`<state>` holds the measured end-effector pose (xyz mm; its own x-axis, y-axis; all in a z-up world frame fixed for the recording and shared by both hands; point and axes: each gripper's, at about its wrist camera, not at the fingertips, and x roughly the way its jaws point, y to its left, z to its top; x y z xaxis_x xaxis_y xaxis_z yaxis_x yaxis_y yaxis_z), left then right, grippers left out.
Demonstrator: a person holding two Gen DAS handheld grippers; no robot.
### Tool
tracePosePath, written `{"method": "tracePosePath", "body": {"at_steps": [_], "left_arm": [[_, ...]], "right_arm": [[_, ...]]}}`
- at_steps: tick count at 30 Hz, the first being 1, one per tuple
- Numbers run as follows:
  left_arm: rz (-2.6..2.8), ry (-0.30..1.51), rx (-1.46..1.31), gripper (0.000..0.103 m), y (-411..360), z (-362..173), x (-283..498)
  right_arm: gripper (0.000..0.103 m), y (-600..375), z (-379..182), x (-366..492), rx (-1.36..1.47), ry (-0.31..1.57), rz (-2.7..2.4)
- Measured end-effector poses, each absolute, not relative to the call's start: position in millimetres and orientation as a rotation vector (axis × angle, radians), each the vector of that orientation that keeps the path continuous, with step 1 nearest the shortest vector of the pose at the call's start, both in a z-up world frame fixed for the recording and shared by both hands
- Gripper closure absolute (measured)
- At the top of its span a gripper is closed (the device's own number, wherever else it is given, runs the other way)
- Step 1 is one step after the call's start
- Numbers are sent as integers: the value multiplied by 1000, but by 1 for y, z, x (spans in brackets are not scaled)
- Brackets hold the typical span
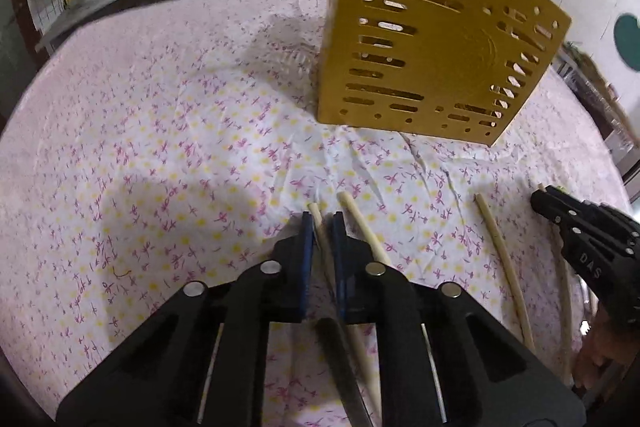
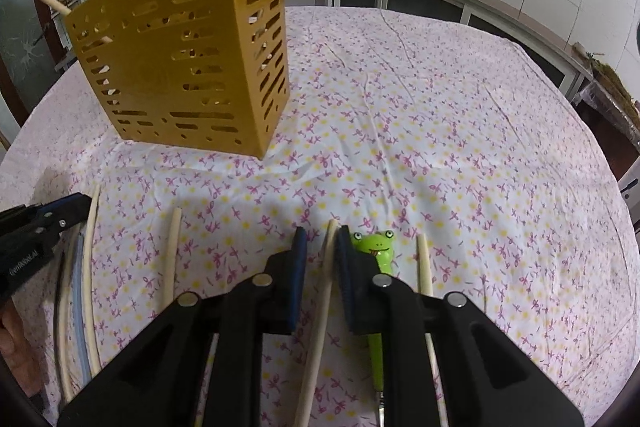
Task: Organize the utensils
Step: 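Close the left tool on a wooden chopstick while the right tool grasps another chopstick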
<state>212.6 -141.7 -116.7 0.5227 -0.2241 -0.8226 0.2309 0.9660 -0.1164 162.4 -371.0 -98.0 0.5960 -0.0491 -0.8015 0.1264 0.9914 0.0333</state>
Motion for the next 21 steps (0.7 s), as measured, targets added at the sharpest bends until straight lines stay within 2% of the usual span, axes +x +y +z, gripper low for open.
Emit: {"method": "tracePosePath", "body": {"at_steps": [9,12,15,16,17,21], "left_arm": [[-272,1004,31,95,-133,-113,209],[-285,1012,65,85,-145,-113,209],[-268,993,103,85,-150,-114,209],[-262,987,111,88,-150,-114,207],[-257,987,105,96,-149,-114,208],[-272,1003,55,99,-142,-112,208]], "right_arm": [[90,-379,-99,163,96,925,-94],[90,-377,-100,166,82,933,-94],[91,-371,-99,167,67,932,-94],[94,-369,-99,167,61,930,-88],[96,-366,-99,166,61,931,-84],[98,-366,-95,169,86,934,-72]]}}
